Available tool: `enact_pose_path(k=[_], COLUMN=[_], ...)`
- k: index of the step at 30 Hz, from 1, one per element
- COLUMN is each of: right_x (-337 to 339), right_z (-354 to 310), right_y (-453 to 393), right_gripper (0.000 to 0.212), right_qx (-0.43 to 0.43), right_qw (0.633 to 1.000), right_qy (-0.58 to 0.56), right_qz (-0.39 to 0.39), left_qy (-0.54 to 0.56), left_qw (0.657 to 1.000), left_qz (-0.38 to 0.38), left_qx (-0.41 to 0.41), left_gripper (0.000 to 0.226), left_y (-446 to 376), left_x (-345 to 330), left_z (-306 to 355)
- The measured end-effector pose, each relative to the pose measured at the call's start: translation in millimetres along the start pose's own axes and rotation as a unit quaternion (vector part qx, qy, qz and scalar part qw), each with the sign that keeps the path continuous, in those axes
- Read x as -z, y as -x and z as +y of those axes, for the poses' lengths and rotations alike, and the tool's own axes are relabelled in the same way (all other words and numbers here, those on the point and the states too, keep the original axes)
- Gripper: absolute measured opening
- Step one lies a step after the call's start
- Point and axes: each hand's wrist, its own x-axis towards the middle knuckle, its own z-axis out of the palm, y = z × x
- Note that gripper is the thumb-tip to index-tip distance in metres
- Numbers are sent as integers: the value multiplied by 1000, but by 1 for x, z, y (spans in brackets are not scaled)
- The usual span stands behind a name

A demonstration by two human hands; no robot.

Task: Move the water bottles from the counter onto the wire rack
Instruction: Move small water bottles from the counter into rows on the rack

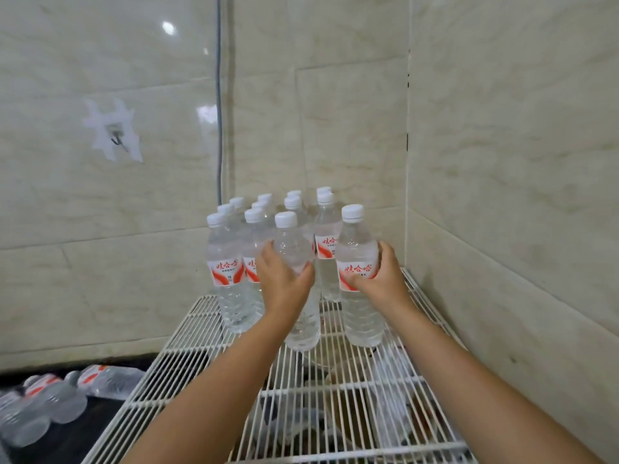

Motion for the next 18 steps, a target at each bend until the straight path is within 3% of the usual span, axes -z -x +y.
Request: enact_pose_path(k=[5, 12, 15, 18], right_x=[1, 3, 3, 3], right_z=[3, 12, 12, 9], right_y=[1, 4, 7, 6], right_gripper=[70, 70, 70, 66], right_qx=[-5, 2, 1, 12], right_qw=[1000, 999, 999, 1000], right_qy=[-21, -28, -25, -10], right_qz=[-11, -29, -36, -22], left_qy=[20, -58, -112, -203], left_qw=[1000, 998, 992, 965], left_qz=[1, 13, -40, -82], left_qx=[1, 16, -38, -145], left_gripper=[76, 76, 81, 96], left_y=[-8, -19, -12, -3], left_x=[-22, -46, -46, -41], left_z=[10, 7, -5, -34])
